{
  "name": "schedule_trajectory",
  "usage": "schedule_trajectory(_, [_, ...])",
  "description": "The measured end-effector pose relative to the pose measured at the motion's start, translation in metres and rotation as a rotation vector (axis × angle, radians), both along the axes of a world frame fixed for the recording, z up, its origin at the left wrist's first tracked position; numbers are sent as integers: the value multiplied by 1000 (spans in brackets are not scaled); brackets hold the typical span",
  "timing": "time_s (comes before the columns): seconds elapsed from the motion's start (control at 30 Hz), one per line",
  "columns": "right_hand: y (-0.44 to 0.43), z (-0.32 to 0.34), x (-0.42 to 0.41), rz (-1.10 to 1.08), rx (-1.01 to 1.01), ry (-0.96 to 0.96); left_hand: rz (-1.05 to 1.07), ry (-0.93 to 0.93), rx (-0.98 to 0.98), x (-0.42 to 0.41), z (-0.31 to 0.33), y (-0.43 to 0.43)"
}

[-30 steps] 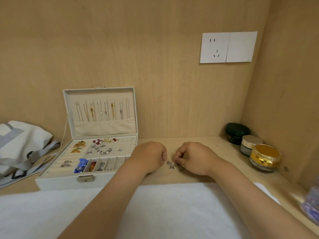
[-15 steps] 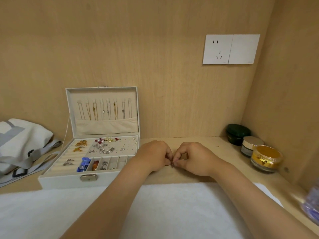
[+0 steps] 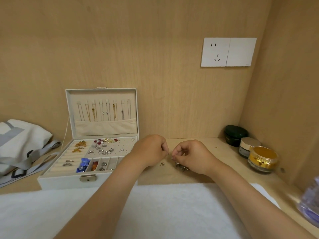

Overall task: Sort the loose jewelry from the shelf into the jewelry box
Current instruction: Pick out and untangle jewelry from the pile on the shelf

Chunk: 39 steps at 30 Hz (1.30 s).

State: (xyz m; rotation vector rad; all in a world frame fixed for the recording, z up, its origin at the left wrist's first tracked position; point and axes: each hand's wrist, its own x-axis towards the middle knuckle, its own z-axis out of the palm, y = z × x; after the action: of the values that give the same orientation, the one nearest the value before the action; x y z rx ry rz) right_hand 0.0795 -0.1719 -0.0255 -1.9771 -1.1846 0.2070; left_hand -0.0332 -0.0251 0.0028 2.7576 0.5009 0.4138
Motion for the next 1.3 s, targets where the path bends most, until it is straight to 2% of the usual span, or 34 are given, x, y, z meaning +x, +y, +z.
schedule_trajectory(0.37, [-1,1,0,21,-31,32,-65,32,-139,-1,2,8])
schedule_trajectory(0.57, [6,11,-8,19,82,167,-51,-72,-237,-18,18,14])
schedule_trajectory(0.73, [33,29,-22,102,163,239,35,-156,-211,-50,32,37])
schedule_trajectory(0.93, [89,49,-46,179,123,201,136,-229,-379,-103,31,75])
schedule_trajectory(1.1, [127,56,-57,245,-48,8,218,-395,-469,-133,25,93])
schedule_trajectory(1.2, [138,54,-56,257,-131,-29,239,-439,-522,-139,25,99])
schedule_trajectory(1.3, [144,48,-54,258,-123,-57,240,-472,-576,-138,30,100])
